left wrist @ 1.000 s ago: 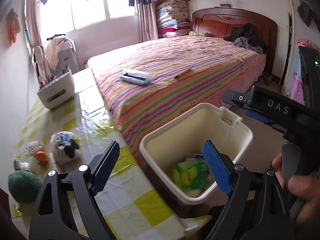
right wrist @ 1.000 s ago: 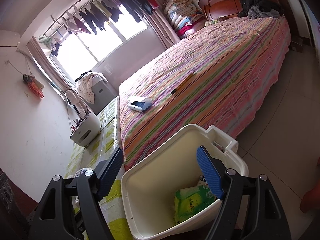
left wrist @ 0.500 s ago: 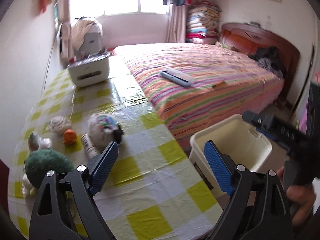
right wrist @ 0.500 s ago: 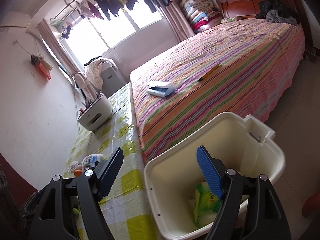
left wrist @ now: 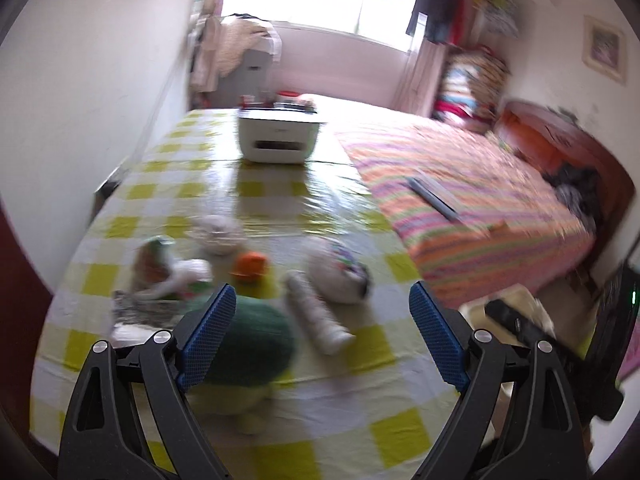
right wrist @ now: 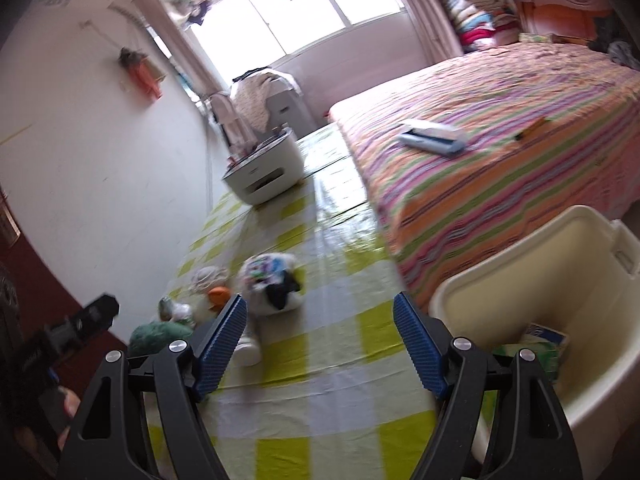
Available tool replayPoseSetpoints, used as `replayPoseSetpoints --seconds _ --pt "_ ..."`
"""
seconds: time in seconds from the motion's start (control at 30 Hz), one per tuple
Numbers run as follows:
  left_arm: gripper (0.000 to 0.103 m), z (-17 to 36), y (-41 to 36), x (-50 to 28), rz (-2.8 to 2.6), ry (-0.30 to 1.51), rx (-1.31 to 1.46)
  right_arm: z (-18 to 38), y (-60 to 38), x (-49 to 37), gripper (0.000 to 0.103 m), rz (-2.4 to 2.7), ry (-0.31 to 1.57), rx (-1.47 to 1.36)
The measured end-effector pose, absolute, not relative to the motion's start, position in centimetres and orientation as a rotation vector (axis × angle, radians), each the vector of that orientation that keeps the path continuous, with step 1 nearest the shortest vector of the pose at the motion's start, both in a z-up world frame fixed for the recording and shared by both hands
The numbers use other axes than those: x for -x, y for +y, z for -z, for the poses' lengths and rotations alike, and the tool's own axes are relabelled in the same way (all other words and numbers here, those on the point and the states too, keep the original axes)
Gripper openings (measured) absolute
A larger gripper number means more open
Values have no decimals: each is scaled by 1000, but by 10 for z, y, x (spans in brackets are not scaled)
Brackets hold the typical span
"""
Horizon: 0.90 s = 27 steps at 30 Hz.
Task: Collect trash
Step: 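Move both open tools back over the table, then grasp the green fuzzy plush toy with right tool while left tool grasps the white tissue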
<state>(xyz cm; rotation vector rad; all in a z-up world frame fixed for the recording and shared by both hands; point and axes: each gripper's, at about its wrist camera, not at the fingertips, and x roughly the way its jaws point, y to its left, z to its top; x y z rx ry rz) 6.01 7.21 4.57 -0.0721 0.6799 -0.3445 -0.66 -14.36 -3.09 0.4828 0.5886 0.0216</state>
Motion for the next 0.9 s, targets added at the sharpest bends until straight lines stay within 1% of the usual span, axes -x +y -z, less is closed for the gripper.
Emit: replayPoseSetpoints --seconds 0.17,0.27,0.4,0.43,0.5,0.57,0.6,0.63,0.9 --pt "88 -40 137 -86 240 739 163 31 -105 -9 74 -149 606 -451" --pt "88 -30 169 -98 230 799 190 33 -80 -17 74 -237 620 -430" --pt "88 -12 212 -108 234 880 308 37 -49 -26 74 -336 650 -400" --pt "88 -7 221 -110 234 892 340 40 -42 -29 79 -357 664 -397" --pt "88 1 236 -113 211 914 366 43 -30 -34 82 -385 684 -389" --pt "88 7 241 -115 206 937 375 46 -20 -39 84 -408 693 -389" --pt "88 10 243 -117 218 955 377 48 -15 -42 88 -426 704 -390" --pt "88 13 240 -118 225 965 377 51 -8 -47 89 -444 723 -382" --pt "88 38 244 -133 200 1049 395 73 37 -82 91 -458 840 -342"
